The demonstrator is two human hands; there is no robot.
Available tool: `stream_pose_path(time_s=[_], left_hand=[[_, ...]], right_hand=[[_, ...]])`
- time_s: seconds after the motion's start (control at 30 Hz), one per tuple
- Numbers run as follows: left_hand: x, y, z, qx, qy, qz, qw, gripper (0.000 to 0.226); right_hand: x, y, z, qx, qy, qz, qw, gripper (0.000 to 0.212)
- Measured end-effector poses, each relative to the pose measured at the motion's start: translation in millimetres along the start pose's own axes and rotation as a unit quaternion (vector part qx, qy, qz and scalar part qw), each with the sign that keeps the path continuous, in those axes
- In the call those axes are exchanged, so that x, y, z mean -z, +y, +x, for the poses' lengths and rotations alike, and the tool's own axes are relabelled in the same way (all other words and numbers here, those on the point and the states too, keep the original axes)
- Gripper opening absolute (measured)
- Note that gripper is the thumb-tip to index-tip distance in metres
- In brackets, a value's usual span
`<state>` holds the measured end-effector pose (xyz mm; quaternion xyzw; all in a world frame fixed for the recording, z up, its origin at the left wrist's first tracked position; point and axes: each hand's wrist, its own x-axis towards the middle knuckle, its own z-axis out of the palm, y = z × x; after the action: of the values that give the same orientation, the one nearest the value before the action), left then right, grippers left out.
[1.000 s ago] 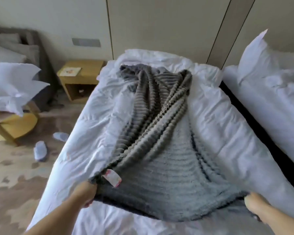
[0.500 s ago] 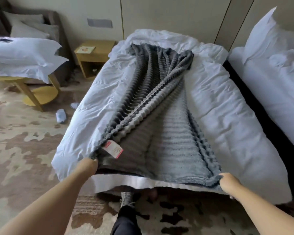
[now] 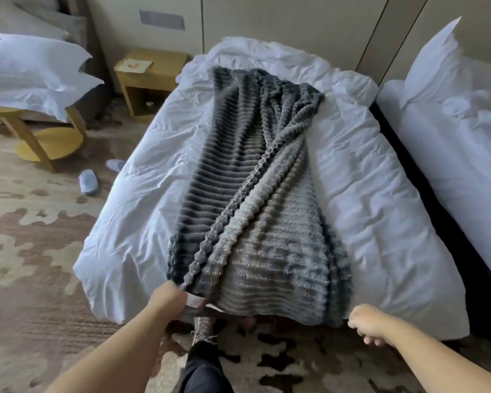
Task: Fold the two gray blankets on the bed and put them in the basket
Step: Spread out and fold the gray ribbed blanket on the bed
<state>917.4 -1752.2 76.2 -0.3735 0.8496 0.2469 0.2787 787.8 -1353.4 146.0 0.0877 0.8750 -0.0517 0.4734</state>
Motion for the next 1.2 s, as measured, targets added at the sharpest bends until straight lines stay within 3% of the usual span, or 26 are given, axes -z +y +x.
stream_pose_path(time_s=[0.13, 0.3, 0.43, 0.5, 0.6, 0.73, 0.83, 0.93, 0.97, 1.0, 1.07, 1.13, 1.2], left_hand=[[34.7, 47.9, 43.3, -0.038, -0.001, -0.131, 0.991, 0.015], [63.4, 85.8, 121.0, -0.062, -0.025, -0.171, 0.983, 0.032], [67.8, 106.9, 175.1, -0.077, -0.041, -0.230, 0.969, 0.031], [61.7, 113.5, 202.4, -0.076, -0.061, -0.252, 0.963, 0.029], [52.0, 120.4, 232.1, -0.074, -0.101, -0.245, 0.961, 0.036], [53.8, 134.7, 247.6, -0.084, -0.155, -0.234, 0.956, 0.062], [76.9, 148.7, 241.1, -0.114, -0.200, -0.311, 0.922, 0.060], [114.1, 143.2, 234.6, -0.230, -0.081, -0.367, 0.898, 0.029], [124.4, 134.4, 235.4, -0.233, -0.021, -0.388, 0.891, 0.024], [133.8, 123.7, 238.3, -0.201, 0.031, -0.403, 0.892, 0.021], [140.7, 95.2, 251.1, -0.083, 0.083, -0.351, 0.929, 0.016], [134.8, 68.1, 265.5, 0.052, -0.006, -0.184, 0.981, 0.020], [122.9, 53.1, 275.2, 0.092, -0.083, -0.095, 0.988, 0.022]], right_hand=[[25.5, -107.7, 21.5, 0.046, 0.011, 0.082, 0.995, 0.016], [50.4, -256.8, 73.2, 0.134, 0.051, 0.201, 0.969, 0.020], [61.4, -362.5, 134.5, 0.180, 0.080, 0.282, 0.939, 0.026], [61.7, -402.6, 170.8, 0.164, 0.103, 0.253, 0.948, 0.031], [54.3, -424.5, 212.6, 0.052, 0.142, 0.175, 0.973, 0.064], [60.6, -428.4, 222.3, -0.017, 0.176, 0.201, 0.964, 0.036], [73.3, -442.9, 196.6, 0.044, 0.210, 0.415, 0.884, 0.036], [87.9, -484.3, 155.9, 0.227, 0.210, 0.582, 0.752, 0.032], [89.8, -499.4, 152.5, 0.280, 0.201, 0.579, 0.739, 0.031], [90.8, -514.7, 150.9, 0.316, 0.178, 0.538, 0.761, 0.031], [86.6, -536.8, 157.7, 0.325, 0.031, 0.389, 0.861, 0.037], [76.2, -534.4, 173.6, 0.258, -0.141, 0.215, 0.931, 0.055], [74.9, -508.5, 192.3, 0.239, -0.152, 0.098, 0.954, 0.055]])
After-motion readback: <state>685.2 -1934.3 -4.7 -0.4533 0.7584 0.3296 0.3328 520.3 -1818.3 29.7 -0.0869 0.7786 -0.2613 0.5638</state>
